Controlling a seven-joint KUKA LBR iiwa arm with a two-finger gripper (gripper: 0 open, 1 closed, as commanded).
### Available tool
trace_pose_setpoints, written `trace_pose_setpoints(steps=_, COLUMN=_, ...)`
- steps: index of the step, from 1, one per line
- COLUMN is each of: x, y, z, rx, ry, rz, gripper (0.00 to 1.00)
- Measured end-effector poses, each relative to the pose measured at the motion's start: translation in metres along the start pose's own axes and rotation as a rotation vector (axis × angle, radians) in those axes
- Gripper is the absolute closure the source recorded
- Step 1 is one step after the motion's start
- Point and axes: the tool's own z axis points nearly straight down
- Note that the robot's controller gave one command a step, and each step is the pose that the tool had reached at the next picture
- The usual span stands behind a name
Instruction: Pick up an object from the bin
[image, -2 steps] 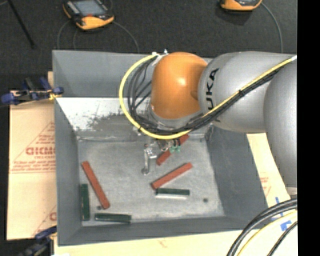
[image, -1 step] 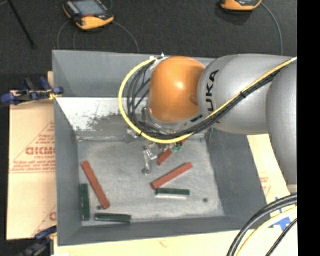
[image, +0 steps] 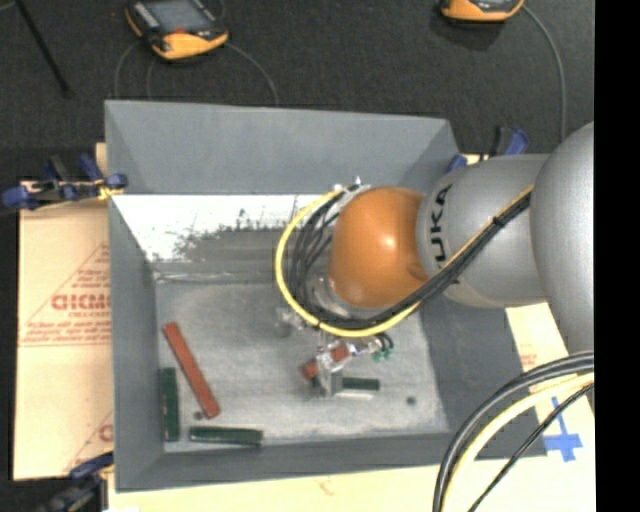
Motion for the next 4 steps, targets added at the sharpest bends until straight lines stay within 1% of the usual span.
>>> trace_pose_setpoints(steps=1, x=-0.0112, y=0.0785, z=0.0189, rx=-0.001, ry=0.005, rz=0.041, gripper=1.0)
trace_pose_setpoints(steps=2, x=-0.0111, y=0.0782, z=0.019, rx=-0.001, ry=0.005, rz=0.043, gripper=0.0)
trace_pose_setpoints(steps=4, x=-0.0089, y=0.0782, z=0.017, rx=-0.002, ry=0.008, rz=0.037, gripper=0.0)
